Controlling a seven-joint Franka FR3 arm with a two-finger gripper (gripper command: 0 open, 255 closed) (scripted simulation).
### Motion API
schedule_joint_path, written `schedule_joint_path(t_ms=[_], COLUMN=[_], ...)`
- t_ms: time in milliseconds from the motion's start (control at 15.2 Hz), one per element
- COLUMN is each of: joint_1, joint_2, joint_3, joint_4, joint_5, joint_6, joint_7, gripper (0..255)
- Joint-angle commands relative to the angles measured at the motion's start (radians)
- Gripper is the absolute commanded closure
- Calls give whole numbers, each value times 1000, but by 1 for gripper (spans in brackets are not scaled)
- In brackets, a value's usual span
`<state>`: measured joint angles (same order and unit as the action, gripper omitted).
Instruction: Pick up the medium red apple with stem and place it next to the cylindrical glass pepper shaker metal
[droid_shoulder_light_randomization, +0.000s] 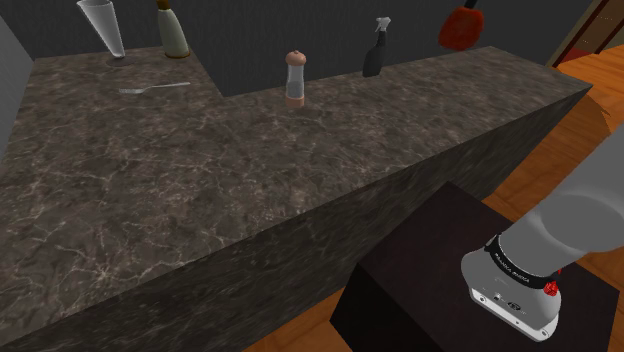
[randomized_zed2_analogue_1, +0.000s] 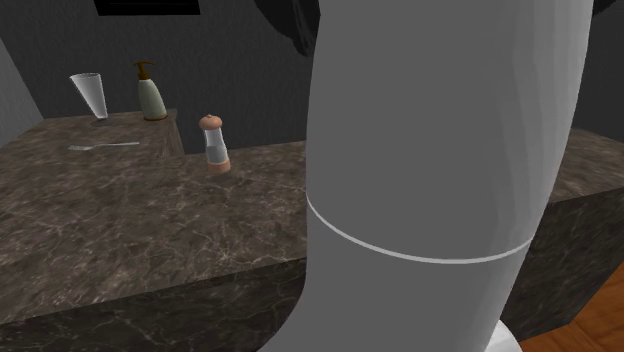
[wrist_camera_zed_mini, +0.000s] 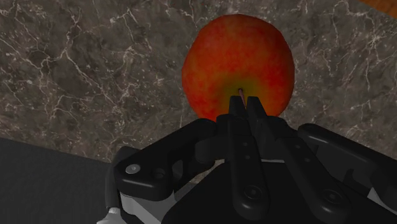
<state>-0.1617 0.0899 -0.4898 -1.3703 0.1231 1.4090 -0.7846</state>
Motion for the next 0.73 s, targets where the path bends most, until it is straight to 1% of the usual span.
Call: schedule_joint_path(t_ms=[0,330,660], joint_1=[28,98,161], joint_2=[-19,-50,-49], joint_3=[20,80,138], joint_4=[-26,-62,-62], joint_5=[-9,-21,-20], joint_6=[14,34,46], joint_7=[47,174,294], gripper=[255,255,255])
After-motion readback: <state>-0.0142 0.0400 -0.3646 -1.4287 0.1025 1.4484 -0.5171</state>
